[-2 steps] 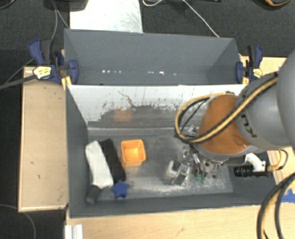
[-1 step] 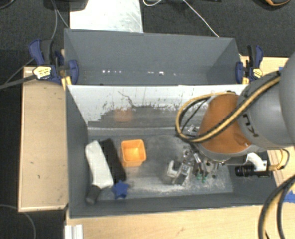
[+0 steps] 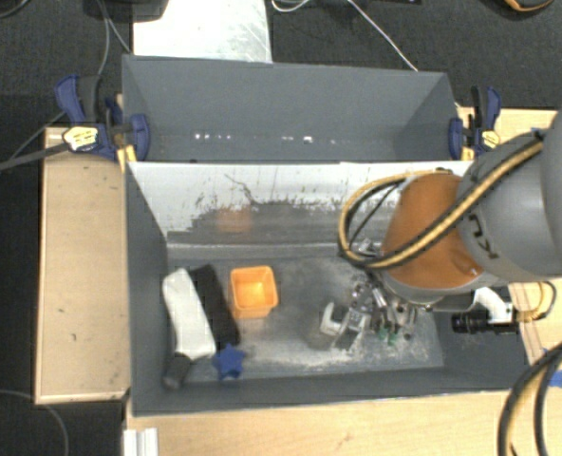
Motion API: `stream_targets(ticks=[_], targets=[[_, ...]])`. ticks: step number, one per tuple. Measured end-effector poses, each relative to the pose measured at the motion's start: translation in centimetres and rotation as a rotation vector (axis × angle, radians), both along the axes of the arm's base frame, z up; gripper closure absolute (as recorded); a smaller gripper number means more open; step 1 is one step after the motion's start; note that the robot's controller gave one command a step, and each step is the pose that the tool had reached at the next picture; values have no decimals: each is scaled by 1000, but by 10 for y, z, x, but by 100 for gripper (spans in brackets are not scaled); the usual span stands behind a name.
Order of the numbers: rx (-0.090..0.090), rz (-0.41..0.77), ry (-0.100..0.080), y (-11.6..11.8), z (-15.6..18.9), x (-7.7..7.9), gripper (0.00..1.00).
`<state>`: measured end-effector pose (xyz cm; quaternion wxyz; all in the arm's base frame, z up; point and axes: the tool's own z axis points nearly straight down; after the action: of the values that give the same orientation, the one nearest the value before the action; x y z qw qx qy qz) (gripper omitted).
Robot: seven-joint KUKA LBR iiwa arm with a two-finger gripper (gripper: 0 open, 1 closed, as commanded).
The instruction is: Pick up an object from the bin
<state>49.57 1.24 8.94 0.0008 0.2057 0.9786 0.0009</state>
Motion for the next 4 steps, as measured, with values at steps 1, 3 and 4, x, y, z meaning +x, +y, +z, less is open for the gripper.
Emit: stream_targets(ticks=[1,3,4], targets=[[0,1,0,0,10,0,100],[0,2,-2,0,34,1,100],[0,4,-1,0,47,0,100]])
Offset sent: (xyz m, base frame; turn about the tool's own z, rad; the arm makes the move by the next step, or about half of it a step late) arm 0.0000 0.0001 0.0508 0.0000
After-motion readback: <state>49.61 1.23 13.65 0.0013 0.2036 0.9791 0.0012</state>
